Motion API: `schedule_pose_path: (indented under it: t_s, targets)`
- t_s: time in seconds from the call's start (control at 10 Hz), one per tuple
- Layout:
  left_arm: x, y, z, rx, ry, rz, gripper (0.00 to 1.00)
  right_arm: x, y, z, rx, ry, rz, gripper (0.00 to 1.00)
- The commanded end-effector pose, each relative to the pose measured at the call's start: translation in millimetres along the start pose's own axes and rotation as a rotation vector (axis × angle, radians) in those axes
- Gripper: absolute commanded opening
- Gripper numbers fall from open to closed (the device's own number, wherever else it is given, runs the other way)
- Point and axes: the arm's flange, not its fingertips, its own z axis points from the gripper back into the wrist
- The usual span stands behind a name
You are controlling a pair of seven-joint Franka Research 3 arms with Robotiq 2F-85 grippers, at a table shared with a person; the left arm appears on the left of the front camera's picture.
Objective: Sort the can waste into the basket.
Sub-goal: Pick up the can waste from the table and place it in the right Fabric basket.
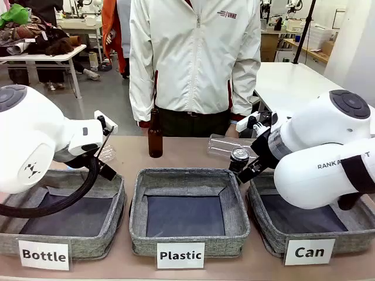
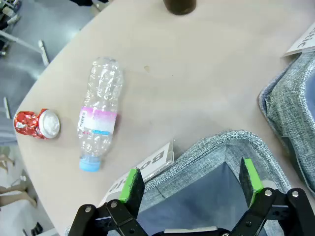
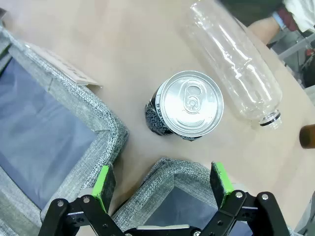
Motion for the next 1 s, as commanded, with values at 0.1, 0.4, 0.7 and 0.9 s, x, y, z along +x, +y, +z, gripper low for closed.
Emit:
schedule_pose_path:
  t_s: [0.1,0.4,0.7,0.9]
  targets:
    - [0.0,0.0,0.1,0.0,0.0,0.0,1.0,0.0,0.0,0.0,0.0,0.0,0.0,1.0]
    - [0.0,0.0,0.1,0.0,0.0,0.0,1.0,0.0,0.0,0.0,0.0,0.0,0.0,1.0]
    - [0.0,0.0,0.1,0.0,0.0,0.0,1.0,0.0,0.0,0.0,0.0,0.0,0.0,1.0]
    - [0.0,0.0,0.1,0.0,0.0,0.0,1.0,0.0,0.0,0.0,0.0,0.0,0.0,1.0]
